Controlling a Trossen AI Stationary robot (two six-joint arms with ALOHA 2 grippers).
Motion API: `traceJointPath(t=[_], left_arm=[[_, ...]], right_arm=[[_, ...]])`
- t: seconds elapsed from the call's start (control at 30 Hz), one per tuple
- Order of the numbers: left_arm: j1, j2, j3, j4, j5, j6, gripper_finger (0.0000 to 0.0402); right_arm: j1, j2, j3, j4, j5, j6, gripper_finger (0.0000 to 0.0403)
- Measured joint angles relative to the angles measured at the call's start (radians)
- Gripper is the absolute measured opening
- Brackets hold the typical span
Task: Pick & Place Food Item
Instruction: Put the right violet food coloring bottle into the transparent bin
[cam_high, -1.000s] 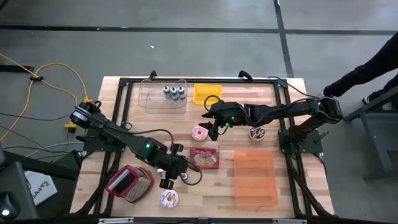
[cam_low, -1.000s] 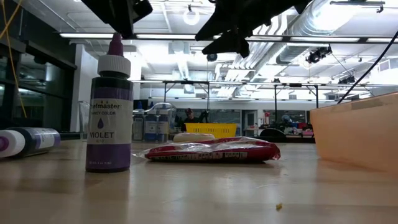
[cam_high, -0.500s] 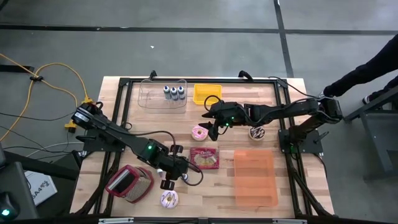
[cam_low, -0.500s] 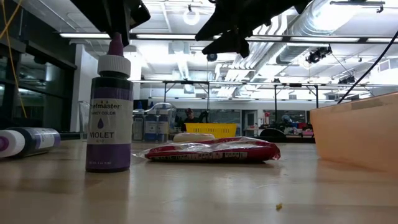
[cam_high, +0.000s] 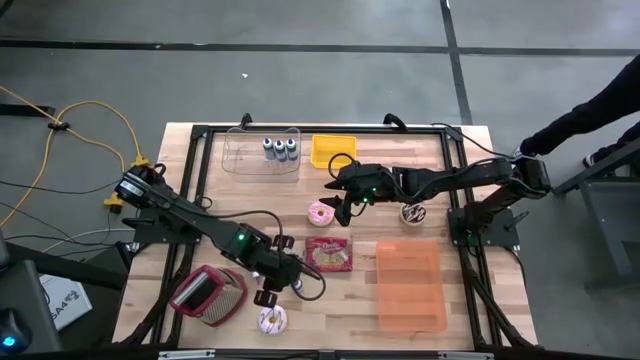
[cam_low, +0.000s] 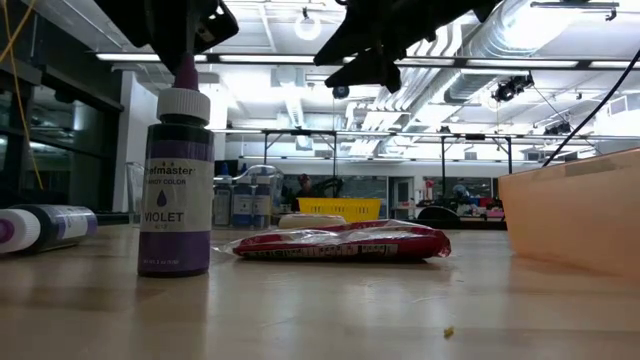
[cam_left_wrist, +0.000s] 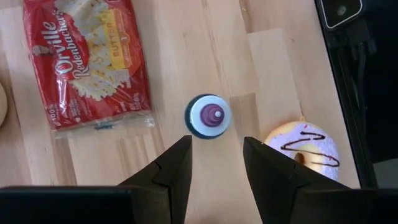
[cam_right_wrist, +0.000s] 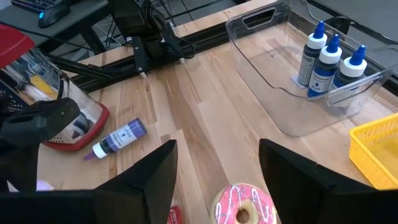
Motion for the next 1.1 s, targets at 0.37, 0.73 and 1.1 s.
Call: traceJointPath(t=[0.37, 0.73, 1.1], left_arm=[[0.002, -0.001, 0.0, 0.005, -0.006, 0.034, 0.0138], [0.002, -0.001, 0.0, 0.003, -0.006, 0.057, 0.0139], [0.011, -0.001, 0.0, 0.006, 0.008, 0.078, 0.0187]], right_arm=[[0.0, 0.0, 0.0, 0.0, 0.0, 0.0, 0.0213], [0.0, 0.0, 0.0, 0.0, 0.0, 0.0, 0.0213], [0.0, 0.0, 0.0, 0.0, 0.0, 0.0, 0.0213]])
